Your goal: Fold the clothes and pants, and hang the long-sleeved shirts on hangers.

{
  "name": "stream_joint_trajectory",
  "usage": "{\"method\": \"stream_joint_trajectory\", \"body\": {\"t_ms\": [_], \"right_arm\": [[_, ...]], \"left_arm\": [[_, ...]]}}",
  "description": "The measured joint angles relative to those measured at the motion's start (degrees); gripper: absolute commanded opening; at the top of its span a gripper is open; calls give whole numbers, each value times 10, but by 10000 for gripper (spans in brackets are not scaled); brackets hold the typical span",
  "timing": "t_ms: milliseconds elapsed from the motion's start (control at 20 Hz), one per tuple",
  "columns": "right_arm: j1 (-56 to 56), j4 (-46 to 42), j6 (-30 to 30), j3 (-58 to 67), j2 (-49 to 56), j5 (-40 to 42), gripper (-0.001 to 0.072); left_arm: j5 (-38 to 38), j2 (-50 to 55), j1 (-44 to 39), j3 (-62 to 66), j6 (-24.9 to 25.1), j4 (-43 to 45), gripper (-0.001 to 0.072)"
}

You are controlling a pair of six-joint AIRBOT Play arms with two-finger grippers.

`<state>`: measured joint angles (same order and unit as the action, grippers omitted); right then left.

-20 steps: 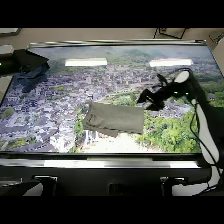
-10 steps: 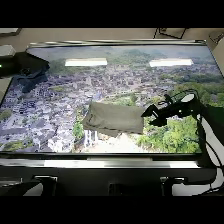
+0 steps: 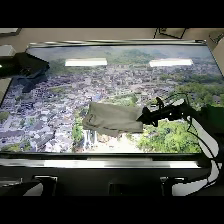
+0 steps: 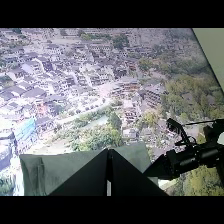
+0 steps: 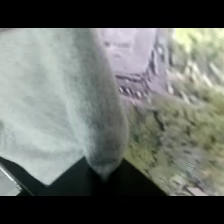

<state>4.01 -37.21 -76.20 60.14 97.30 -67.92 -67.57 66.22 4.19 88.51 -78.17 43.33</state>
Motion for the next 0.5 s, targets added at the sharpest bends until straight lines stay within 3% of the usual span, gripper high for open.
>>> {"method": "stream_joint_trajectory", "body": {"t_ms": [300,500], "right_arm": [[64,14,49,79,-50,-50,48],[180,-28,7,203,-99,-100,48]], "left_arm": [[0,1,0,0,-2,0,28],[0,2,0,0,-2,0,28]]}}
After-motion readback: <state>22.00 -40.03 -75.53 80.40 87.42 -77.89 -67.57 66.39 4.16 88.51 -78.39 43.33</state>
